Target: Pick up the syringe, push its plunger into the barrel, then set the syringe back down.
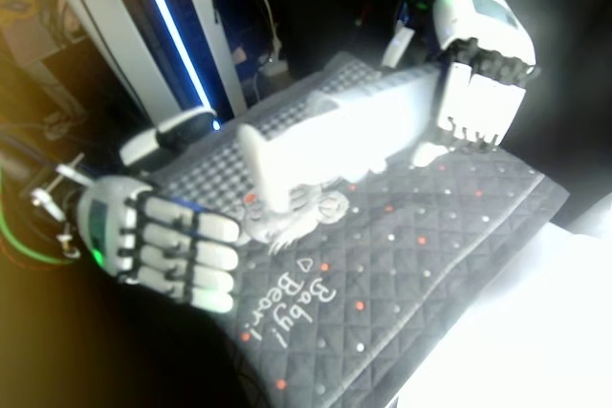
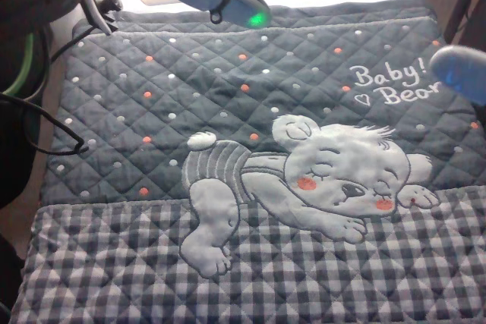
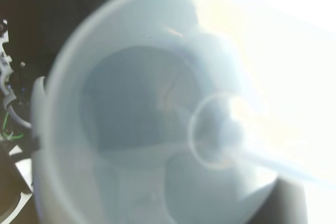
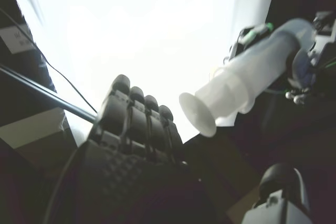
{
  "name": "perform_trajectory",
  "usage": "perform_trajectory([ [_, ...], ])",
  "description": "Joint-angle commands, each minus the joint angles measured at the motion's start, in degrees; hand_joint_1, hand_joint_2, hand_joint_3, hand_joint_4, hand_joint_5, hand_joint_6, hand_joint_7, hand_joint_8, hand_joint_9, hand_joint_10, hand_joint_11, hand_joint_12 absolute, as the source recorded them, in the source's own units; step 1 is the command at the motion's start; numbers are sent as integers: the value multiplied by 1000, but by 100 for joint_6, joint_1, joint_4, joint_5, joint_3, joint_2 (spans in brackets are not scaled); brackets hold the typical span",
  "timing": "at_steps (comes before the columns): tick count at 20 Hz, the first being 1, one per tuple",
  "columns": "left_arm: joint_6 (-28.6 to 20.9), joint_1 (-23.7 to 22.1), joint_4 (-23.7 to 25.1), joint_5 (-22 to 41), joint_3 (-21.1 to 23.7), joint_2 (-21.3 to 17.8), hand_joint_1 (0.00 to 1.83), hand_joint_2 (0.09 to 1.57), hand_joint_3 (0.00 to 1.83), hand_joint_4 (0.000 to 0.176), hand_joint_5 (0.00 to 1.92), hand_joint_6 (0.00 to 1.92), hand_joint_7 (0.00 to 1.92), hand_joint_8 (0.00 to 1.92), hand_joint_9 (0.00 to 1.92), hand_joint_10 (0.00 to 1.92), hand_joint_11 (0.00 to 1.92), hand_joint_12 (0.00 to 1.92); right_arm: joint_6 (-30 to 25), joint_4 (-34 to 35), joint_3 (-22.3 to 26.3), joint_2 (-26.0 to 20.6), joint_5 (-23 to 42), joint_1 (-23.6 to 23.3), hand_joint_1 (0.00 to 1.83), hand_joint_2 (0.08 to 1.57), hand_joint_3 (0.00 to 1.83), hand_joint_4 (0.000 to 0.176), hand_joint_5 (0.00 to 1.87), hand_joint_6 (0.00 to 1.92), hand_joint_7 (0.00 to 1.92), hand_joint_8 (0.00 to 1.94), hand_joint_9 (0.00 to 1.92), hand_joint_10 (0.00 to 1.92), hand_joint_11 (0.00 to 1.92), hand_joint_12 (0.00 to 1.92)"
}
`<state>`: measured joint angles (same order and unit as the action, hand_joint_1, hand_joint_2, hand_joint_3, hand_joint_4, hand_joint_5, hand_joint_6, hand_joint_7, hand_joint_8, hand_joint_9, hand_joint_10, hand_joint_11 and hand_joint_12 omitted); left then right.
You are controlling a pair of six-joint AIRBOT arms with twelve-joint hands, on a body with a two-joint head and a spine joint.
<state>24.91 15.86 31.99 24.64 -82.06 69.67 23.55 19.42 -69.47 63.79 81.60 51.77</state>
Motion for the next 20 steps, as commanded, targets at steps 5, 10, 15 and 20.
perform_trajectory([
  [5, -46, -142, -162, 674, -9, 55, 1570, 1137, 27, 0, 1238, 1921, 1436, 1921, 1555, 1921, 1617, 1921, -58, -302, -72, 71, 547, -316, 220, 828, 12, 0, 0, 0, 40, 5, 30, 4, 57, 42],
  [10, -46, -139, -68, 591, -37, 102, 1543, 1131, 42, 0, 1279, 1921, 1454, 1921, 1563, 1921, 1608, 1921, -58, -617, -72, 146, 422, -480, 169, 885, 23, 0, 0, 0, 8, 0, 0, 0, 23, 19],
  [15, -46, -134, -76, 533, -95, 113, 1552, 1143, 71, 0, 1249, 1921, 1478, 1921, 1593, 1921, 1628, 1921, -58, -726, -52, 109, 416, -512, 150, 910, 17, 0, 0, 0, 17, 1, 0, 0, 22, 13],
  [20, -46, -128, -82, 479, -173, 202, 1571, 791, 773, 0, 1252, 1921, 1500, 1921, 1603, 1921, 1645, 1921, -58, -883, -31, 155, 416, -643, 143, 936, 16, 0, 0, 0, 26, 3, 3, 1, 30, 12],
])
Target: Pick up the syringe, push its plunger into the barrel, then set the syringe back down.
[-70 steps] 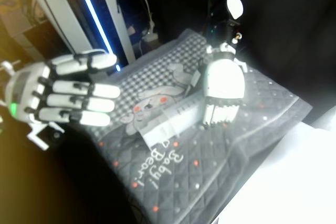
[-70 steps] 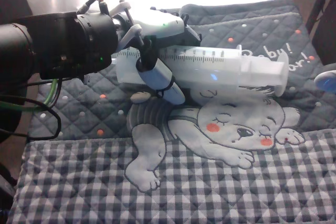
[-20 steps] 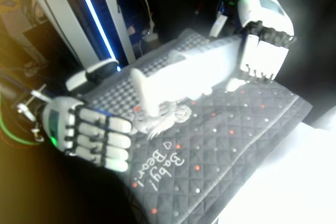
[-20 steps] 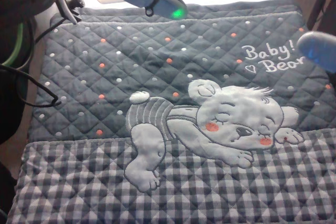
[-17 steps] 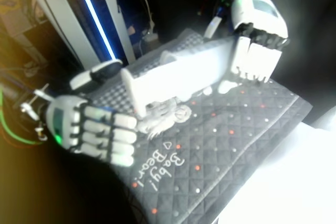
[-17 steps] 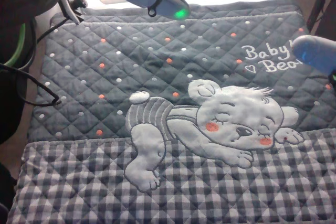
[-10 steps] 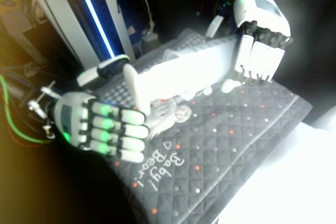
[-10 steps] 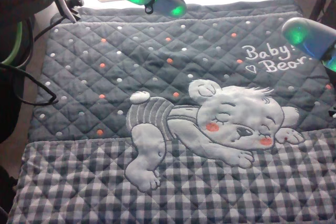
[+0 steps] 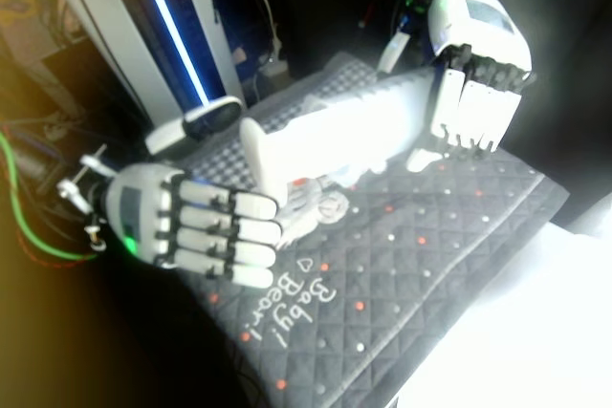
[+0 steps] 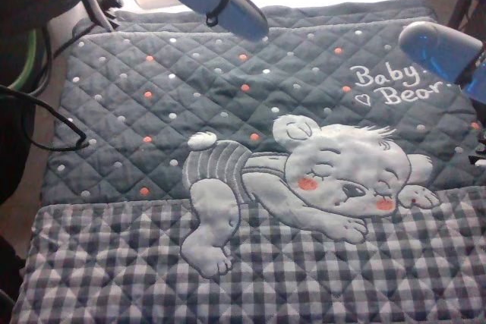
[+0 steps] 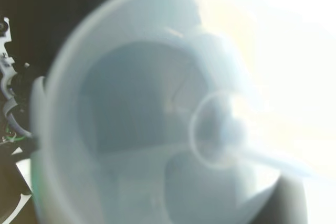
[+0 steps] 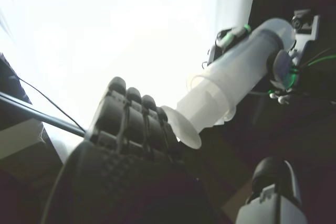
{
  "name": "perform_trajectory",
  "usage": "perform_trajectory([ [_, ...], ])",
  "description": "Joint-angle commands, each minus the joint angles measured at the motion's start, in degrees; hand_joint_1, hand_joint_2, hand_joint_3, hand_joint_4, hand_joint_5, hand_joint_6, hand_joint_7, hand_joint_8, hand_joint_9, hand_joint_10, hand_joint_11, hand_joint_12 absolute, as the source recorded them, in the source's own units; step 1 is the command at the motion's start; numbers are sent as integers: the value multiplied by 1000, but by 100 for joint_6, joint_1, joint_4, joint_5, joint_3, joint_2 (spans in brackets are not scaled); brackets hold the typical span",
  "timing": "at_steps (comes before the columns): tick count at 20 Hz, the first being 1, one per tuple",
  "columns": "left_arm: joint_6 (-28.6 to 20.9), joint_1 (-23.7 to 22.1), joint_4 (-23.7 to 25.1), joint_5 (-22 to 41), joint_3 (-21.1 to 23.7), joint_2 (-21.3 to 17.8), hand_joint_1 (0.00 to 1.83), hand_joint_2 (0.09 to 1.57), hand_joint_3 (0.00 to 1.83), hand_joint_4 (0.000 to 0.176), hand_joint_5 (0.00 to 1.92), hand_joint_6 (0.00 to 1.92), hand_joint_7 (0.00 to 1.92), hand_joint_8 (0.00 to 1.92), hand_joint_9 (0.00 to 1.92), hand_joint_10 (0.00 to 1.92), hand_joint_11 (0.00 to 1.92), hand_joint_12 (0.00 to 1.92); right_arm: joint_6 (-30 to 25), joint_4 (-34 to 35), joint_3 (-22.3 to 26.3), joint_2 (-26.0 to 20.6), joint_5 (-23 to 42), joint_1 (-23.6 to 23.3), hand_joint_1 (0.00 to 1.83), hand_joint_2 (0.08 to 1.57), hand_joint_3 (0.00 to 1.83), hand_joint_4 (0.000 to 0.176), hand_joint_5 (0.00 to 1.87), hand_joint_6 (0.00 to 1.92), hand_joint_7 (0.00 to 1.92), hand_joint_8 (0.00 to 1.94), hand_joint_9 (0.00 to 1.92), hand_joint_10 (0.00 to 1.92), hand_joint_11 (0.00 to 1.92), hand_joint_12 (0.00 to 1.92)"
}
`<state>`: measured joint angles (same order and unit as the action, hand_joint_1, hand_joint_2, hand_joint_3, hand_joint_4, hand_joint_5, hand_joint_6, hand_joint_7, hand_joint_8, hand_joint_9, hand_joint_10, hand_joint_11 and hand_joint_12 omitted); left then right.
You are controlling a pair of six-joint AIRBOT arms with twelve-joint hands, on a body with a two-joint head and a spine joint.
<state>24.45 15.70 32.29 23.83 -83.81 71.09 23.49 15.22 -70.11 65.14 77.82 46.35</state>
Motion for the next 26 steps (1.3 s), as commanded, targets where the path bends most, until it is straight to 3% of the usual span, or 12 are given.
perform_trajectory([
  [1, 0, -114, -112, 557, 4, 64, 1574, 772, 807, 0, 1260, 1921, 1485, 1921, 1593, 1921, 1639, 1921, -52, -481, 33, 35, 788, -124, 165, 915, 4, 0, 0, 0, 29, 4, 7, 2, 28, 11],
  [7, 0, -125, -91, 490, -45, 136, 1577, 743, 858, 0, 1273, 1921, 1456, 1921, 1558, 1921, 1606, 1921, -51, -670, 27, 141, 621, -272, 68, 1033, 10, 0, 0, 0, 22, 1, 17, 2, 43, 11],
  [17, 1, -161, -74, 376, -135, 217, 1570, 753, 835, 0, 1246, 1921, 1420, 1921, 1528, 1921, 1586, 1921, -51, -966, 15, 284, 437, -488, 116, 1098, 17, 0, 0, 0, 0, 0, 0, 0, 0, 0],
  [18, 1, -168, -74, 363, -151, 231, 1565, 764, 804, 0, 1227, 1921, 1414, 1921, 1529, 1921, 1588, 1921, -51, -988, 14, 308, 419, -512, 186, 1100, 14, 0, 0, 0, 0, 0, 0, 0, 0, 0],
  [26, 1, -190, -15, 285, -168, 264, 1592, 791, 716, 0, 1193, 1921, 1404, 1921, 1512, 1921, 1569, 1921, -51, -1046, -7, 250, 340, -553, 45, 1033, 0, 0, 14, 1, 69, 7, 67, 9, 68, 25],
])
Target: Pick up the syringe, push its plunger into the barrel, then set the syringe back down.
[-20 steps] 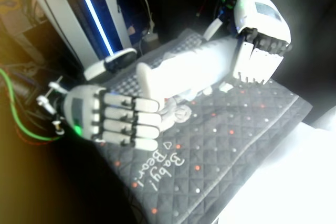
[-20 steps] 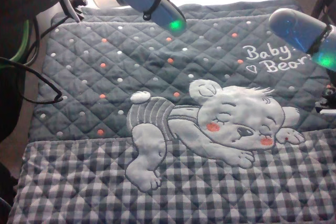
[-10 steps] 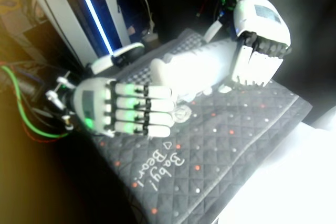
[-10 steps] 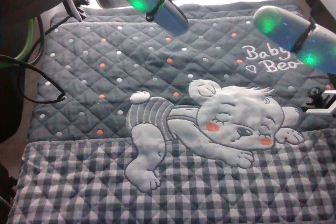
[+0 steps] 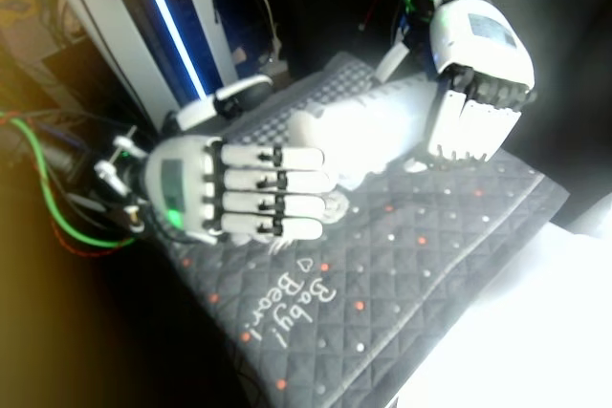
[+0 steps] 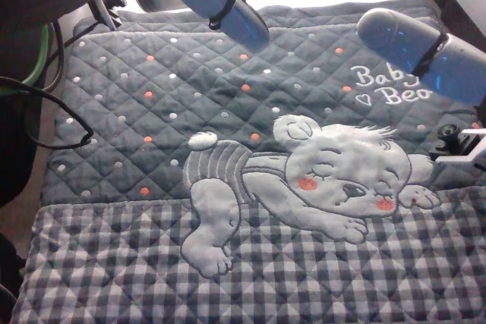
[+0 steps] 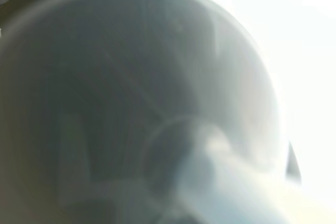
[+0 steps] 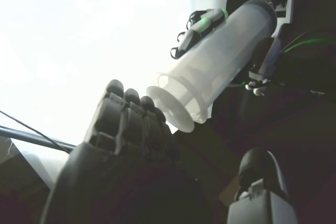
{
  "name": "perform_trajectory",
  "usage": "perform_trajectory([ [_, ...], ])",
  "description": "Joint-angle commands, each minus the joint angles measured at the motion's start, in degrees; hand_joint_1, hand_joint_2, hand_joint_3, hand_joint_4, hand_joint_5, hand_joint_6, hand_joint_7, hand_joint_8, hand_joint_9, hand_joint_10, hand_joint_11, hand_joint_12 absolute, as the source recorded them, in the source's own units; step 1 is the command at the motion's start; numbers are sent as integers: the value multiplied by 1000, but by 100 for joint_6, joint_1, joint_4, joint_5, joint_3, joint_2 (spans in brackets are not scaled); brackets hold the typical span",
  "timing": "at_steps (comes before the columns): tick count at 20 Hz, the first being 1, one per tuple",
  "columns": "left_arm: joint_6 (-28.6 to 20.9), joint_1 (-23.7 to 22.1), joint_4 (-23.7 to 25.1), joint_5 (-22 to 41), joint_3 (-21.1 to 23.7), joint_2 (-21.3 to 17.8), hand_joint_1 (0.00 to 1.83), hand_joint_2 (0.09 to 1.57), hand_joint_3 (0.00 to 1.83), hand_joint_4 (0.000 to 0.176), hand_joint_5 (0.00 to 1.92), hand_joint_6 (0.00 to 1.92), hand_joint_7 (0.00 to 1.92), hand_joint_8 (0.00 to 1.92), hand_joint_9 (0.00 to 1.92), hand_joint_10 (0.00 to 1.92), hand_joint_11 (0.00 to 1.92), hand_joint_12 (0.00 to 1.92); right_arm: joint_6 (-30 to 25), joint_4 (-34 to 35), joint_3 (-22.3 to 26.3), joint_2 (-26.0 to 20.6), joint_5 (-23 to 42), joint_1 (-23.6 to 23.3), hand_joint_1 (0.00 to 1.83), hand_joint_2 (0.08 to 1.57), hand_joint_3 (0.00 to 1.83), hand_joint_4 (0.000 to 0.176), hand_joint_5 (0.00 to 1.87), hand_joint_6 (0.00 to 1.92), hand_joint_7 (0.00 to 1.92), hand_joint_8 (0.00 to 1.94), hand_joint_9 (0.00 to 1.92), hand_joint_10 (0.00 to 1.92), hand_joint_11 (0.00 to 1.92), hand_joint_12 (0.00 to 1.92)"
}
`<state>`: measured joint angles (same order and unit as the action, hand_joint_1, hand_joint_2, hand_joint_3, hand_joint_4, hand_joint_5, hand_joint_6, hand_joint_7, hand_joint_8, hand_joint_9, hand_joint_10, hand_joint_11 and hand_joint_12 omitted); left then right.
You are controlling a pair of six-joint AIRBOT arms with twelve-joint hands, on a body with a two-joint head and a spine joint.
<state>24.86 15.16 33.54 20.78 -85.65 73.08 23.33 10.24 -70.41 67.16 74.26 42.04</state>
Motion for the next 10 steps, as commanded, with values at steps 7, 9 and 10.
perform_trajectory([
  [7, -40, -86, 83, 393, 10, 56, 1546, 807, 715, 0, 1209, 1921, 1498, 1921, 1595, 1921, 1620, 1921, 184, -716, 21, -527, 313, -275, 0, 1028, 3, 0, 0, 0, 54, 7, 29, 4, 38, 8],
  [9, -40, -82, 83, 379, 16, 34, 1520, 821, 719, 0, 1234, 1921, 1497, 1921, 1570, 1921, 1562, 1921, 237, -776, 10, -638, 191, -348, 0, 1062, 15, 0, 5, 1, 66, 9, 46, 9, 60, 17],
  [10, -40, -74, 100, 348, 18, 28, 1518, 820, 713, 0, 1231, 1921, 1484, 1921, 1552, 1921, 1530, 1921, 251, -785, 10, -740, 159, -359, 0, 1077, 16, 0, 2, 0, 60, 3, 39, 2, 64, 17],
])
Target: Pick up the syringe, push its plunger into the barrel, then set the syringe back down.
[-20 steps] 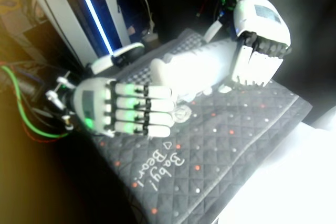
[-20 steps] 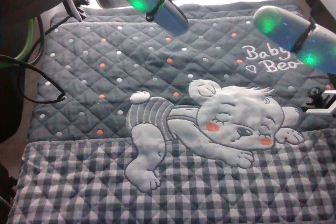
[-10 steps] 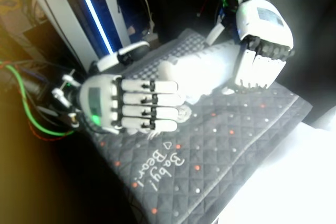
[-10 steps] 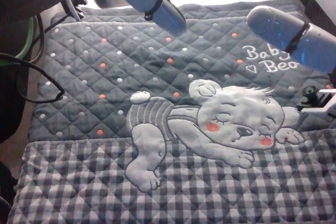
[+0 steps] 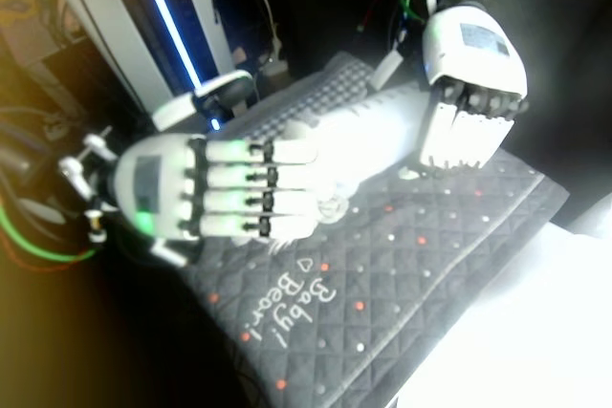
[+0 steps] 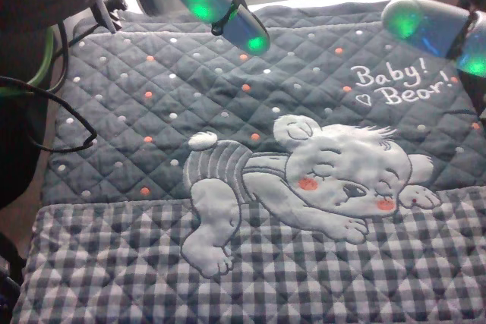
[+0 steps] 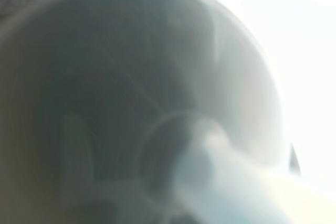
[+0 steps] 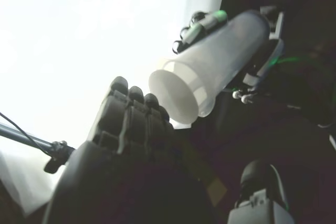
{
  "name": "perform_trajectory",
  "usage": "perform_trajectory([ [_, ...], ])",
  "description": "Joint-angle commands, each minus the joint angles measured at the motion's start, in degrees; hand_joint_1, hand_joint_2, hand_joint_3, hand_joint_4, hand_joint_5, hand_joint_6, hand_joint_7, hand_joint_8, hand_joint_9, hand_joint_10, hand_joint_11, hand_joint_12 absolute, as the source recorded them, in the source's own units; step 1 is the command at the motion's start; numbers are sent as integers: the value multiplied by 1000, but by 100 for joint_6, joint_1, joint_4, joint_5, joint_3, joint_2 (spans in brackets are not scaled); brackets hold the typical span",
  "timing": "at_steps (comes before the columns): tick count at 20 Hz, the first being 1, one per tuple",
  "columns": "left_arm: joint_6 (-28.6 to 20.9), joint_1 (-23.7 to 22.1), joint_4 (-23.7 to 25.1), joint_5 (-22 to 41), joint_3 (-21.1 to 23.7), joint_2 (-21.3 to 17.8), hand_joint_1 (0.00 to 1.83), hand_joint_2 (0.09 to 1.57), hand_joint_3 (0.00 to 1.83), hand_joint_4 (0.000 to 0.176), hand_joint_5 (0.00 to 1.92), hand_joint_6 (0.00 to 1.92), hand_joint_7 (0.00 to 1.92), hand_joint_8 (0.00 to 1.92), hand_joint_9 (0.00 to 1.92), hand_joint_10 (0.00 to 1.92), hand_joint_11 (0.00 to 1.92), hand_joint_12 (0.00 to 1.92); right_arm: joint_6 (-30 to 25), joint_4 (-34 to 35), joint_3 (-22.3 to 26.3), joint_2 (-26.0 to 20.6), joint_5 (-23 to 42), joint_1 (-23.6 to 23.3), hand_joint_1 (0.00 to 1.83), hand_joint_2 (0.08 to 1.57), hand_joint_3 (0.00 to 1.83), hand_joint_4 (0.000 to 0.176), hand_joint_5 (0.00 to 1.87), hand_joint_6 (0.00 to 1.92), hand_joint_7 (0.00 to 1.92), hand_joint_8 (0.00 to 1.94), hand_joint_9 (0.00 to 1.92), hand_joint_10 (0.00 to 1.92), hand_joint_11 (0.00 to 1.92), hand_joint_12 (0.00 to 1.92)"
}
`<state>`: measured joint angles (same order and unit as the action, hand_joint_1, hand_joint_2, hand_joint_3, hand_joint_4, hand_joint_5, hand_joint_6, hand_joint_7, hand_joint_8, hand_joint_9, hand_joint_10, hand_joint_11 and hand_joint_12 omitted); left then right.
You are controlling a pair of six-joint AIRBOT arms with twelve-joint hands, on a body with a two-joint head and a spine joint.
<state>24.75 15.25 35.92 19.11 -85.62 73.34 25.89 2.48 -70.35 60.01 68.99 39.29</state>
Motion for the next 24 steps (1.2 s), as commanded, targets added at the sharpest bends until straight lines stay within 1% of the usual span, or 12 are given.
perform_trajectory([
  [1, -29, -78, -130, 500, 15, 0, 1507, 822, 721, 0, 1221, 1921, 1487, 1921, 1550, 1921, 1515, 1921, 9, -9, 3, -64, 674, -85, 1, 1046, 1, 0, 0, 0, 39, 0, 18, 0, 50, 10],
  [3, -29, -41, -109, 457, 13, -11, 1474, 828, 728, 0, 1211, 1921, 1479, 1921, 1496, 1921, 1264, 1921, 72, -13, 6, -208, 595, -96, 0, 1006, 0, 0, 0, 0, 8, 0, 1, 0, 34, 2],
  [4, -29, -29, -83, 437, 13, -13, 1474, 828, 728, 0, 1211, 1921, 1479, 1921, 1496, 1921, 1264, 1921, 93, -24, 8, -257, 563, -101, 0, 1006, 0, 0, 0, 0, 8, 0, 1, 0, 34, 2],
  [5, -29, -15, -44, 402, 13, -14, 1503, 828, 734, 0, 1179, 1921, 1450, 1921, 1455, 1921, 1214, 1921, 114, -50, 11, -332, 521, -103, 165, 826, 0, 0, 0, 0, 0, 0, 0, 0, 0, 0],
  [6, -29, 5, -7, 370, 14, -14, 1503, 828, 734, 0, 1179, 1921, 1450, 1921, 1455, 1921, 1214, 1921, 150, -73, 24, -395, 481, -105, 165, 826, 0, 0, 0, 0, 0, 0, 0, 0, 0, 0],
  [7, -29, 19, 12, 344, 14, -13, 1518, 820, 753, 0, 1175, 1921, 1449, 1921, 1477, 1921, 1356, 1921, 178, -99, 34, -437, 459, -108, 171, 811, 0, 0, 0, 0, 0, 0, 0, 0, 0, 0],
  [11, -29, 101, 119, 170, 11, -5, 1537, 839, 714, 0, 1155, 1921, 1404, 1921, 1480, 1921, 1523, 1921, 220, -195, 51, -577, 394, -134, 147, 849, 10, 0, 0, 0, 0, 0, 6, 2, 8, 4],
  [14, -33, 201, 218, 38, 8, 22, 1548, 819, 746, 0, 1168, 1921, 1403, 1921, 1493, 1921, 1532, 1921, 352, -256, 127, -650, 395, -197, 153, 847, 6, 0, 0, 0, 0, 0, 3, 1, 8, 4],
  [16, -34, 265, 287, -104, -15, 54, 1533, 778, 810, 0, 1186, 1921, 1425, 1921, 1503, 1921, 1482, 1921, 398, -359, 184, -659, 395, -274, 174, 798, 0, 0, 0, 0, 0, 0, 0, 0, 24, 11],
  [19, -38, 310, 393, -249, -30, 94, 1563, 758, 845, 0, 1202, 1921, 1435, 1921, 1514, 1921, 1533, 1921, 402, -433, 219, -674, 395, -317, 144, 795, 0, 0, 0, 0, 0, 0, 0, 0, 22, 11],
  [21, -37, 358, 530, -374, -34, 136, 1547, 747, 893, 0, 1189, 1921, 1437, 1921, 1517, 1921, 1509, 1921, 412, -473, 235, -674, 396, -345, 124, 815, 0, 0, 0, 0, 0, 0, 0, 0, 25, 12],
  [24, -37, 410, 782, -551, -29, 209, 1564, 717, 943, 0, 1203, 1921, 1447, 1921, 1544, 1921, 1596, 1921, 418, -500, 245, -674, 397, -353, 93, 819, 3, 0, 0, 0, 0, 0, 0, 0, 37, 18],
])
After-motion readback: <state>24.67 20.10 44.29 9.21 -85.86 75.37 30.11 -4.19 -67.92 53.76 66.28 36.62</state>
